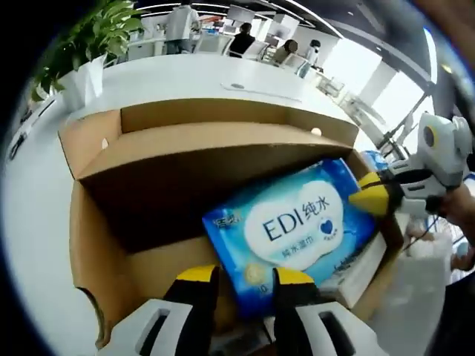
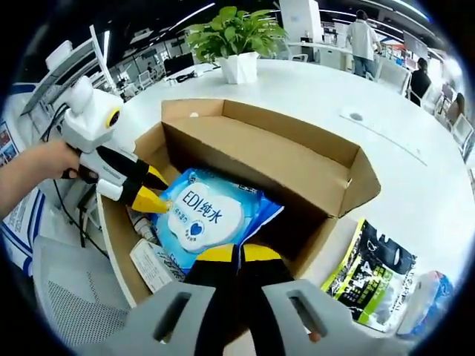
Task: Operate the shoe box by opening the lid, removing the specified soft item, and placing it in the target area until the item is outside and the box remains undamaged.
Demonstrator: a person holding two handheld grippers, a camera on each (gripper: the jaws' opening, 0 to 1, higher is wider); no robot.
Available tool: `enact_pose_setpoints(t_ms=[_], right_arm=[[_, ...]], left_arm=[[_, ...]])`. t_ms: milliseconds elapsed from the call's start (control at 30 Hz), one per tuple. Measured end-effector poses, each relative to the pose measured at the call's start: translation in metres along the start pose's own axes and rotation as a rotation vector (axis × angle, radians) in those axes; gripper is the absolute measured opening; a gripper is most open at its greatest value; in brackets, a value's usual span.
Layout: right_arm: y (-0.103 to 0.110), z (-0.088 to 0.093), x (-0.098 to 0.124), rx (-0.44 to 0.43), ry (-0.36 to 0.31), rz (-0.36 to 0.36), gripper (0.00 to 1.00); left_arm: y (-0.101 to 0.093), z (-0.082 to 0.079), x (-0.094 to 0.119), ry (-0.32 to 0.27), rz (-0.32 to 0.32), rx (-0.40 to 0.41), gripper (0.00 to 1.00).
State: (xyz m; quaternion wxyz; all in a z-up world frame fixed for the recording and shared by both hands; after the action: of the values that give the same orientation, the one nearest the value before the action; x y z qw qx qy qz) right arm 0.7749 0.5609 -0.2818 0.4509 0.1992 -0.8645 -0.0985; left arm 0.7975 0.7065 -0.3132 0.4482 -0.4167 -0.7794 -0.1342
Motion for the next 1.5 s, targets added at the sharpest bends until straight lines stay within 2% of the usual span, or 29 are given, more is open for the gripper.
enact_pose_setpoints(t_ms=[100,133,200,333,433,600,733,933,1200,1500], right_arm=[[0.001,0.001,0.001,-0.006,-0.003,0.001,0.0],[0.001,0.002,0.001,-0.004,-0.004,0.004,0.0],[0.001,0.003,0.002,0.016,-0.003,0.017,0.0],[0.001,0.005,0.002,0.009,0.0,0.02,0.0],[0.002,0.006,0.001,0.019,0.001,0.027,0.0],[0.004,0.005,0.003,0.018,-0.005,0.026,0.0],[0.005,0.005,0.003,0.018,-0.009,0.021,0.0],[0.006,0.0,0.008,-0.008,-0.041,0.002,0.0],[0.008,-0.01,0.016,-0.042,-0.075,-0.022,0.0],[0.013,-0.014,0.027,-0.062,-0.104,-0.035,0.0]], left_arm=[[-0.002,0.008,-0.007,0.032,0.006,0.027,0.23],[-0.004,0.008,-0.008,0.025,0.008,0.025,0.22],[-0.008,0.007,-0.007,0.01,0.017,-0.002,0.21],[-0.009,0.006,-0.01,0.021,0.025,-0.085,0.2],[-0.012,0.006,-0.014,0.019,0.043,-0.084,0.16],[-0.008,0.004,-0.012,0.025,0.02,-0.04,0.07],[-0.007,0.003,-0.012,0.026,0.018,-0.035,0.02],[-0.008,-0.001,-0.004,0.036,0.005,-0.022,0.01],[-0.006,-0.012,0.016,-0.012,-0.009,0.01,0.01],[-0.01,-0.021,0.033,-0.053,-0.024,0.005,0.01]])
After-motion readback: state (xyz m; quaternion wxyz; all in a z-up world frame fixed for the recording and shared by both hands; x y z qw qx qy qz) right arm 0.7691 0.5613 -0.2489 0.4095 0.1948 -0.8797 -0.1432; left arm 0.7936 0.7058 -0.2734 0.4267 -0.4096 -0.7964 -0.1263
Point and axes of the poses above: the point that each gripper's makers call its tool centre point, and the gripper's own axes: x roughly backward along the fingers, y roughly to its left, z roughly out of its underside, the point moved 2 cm from there along x, roughly backward along the fingers, and after that the axes turned 15 degrees about -x, right-handed, at the moved point
